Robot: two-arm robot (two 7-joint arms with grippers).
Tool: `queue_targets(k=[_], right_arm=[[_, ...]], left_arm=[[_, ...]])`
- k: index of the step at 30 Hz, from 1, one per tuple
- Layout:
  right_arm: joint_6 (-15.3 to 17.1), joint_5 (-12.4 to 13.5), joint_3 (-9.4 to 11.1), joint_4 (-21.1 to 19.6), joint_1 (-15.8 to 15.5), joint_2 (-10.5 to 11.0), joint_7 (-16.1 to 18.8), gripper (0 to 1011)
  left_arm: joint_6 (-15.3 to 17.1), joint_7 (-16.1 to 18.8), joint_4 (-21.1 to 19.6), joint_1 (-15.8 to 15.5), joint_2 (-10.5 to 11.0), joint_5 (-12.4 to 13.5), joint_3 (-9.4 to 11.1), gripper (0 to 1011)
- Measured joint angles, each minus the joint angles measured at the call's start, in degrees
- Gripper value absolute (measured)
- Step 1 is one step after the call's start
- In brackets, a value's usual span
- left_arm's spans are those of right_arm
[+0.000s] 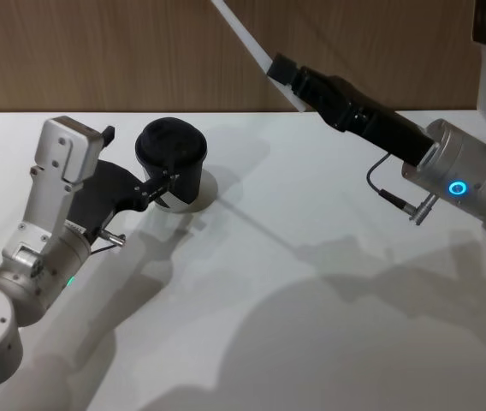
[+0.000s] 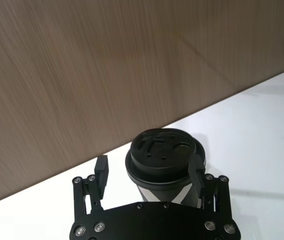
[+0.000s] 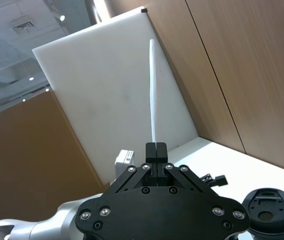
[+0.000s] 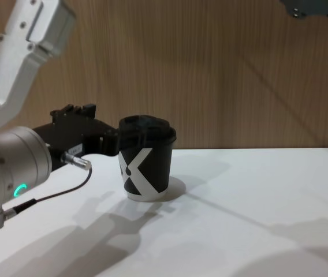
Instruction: Pick up the straw with one hand, pass it to the other hand, and insert it into the cup.
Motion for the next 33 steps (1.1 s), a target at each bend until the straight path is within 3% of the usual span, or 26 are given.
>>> queue_targets(k=[12, 24, 33], right_arm=[[0.23, 0.19, -0.38, -0.67, -0.37, 0.35, 0.42, 4], [0.35, 0.26, -0.53, -0.91, -0.49, 0.47, 0.55, 4], [0.4, 0.3, -0.58, -0.97, -0.54, 0.52, 0.6, 4]], left_arm=[[-2.65, -3.77, -2.72, 0.96, 0.26, -5.17, -3.02, 1003], [-4.96, -12.75, -5.73, 0.75, 2.12, -12.64, -5.76, 1003], [-6.37, -20.0, -5.84, -0.35, 3.04, -17.55, -6.58, 1003]])
